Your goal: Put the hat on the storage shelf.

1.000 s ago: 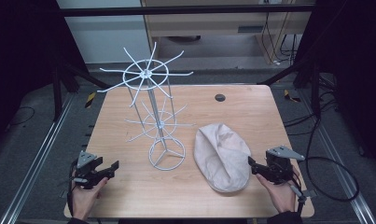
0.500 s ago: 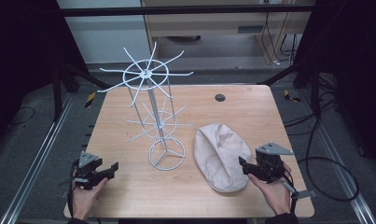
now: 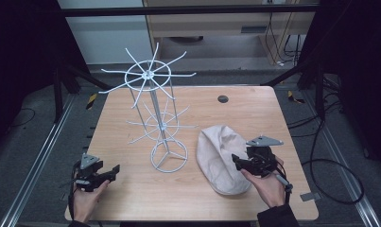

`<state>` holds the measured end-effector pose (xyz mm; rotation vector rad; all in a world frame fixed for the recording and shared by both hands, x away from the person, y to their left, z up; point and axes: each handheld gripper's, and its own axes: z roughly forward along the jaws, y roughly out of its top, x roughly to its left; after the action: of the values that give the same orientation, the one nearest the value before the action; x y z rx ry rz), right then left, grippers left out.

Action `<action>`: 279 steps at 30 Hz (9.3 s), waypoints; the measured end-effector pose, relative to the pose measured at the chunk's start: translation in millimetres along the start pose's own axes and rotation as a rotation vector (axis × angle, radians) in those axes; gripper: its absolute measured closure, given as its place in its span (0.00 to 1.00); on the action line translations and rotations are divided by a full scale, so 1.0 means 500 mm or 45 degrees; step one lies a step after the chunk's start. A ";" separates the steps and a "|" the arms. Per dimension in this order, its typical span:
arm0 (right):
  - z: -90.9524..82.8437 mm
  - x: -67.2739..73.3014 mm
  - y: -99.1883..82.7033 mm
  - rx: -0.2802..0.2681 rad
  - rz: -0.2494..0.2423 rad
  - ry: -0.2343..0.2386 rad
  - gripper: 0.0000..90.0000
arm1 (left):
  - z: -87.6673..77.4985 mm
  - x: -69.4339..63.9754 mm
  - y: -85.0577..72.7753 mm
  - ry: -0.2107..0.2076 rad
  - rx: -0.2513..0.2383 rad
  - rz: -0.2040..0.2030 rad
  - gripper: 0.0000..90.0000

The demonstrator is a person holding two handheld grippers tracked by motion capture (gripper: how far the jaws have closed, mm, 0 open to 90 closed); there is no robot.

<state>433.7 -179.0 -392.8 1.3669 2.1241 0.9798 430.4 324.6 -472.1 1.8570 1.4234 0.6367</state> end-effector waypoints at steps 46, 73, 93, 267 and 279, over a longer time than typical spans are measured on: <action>0.183 0.046 0.045 0.280 -0.016 0.017 0.70 | 0.010 -0.003 -0.001 0.000 0.051 0.009 0.32; 0.112 0.007 0.033 0.115 -0.021 0.012 0.96 | 0.010 -0.003 -0.001 0.001 0.057 0.011 0.32; 0.008 -0.029 0.034 -0.188 -0.034 0.118 0.96 | 0.007 -0.003 0.003 -0.012 0.035 0.005 0.32; -0.101 0.083 0.210 -0.844 -0.197 0.484 0.90 | 0.008 -0.005 0.004 -0.002 0.020 -0.002 0.32; -0.086 0.088 0.213 -0.810 -0.214 0.441 0.86 | 0.007 -0.004 0.004 -0.002 0.023 0.002 0.32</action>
<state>450.5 -125.2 -283.5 0.7339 1.8503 1.7207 433.7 321.5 -472.8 1.8728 1.4312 0.6252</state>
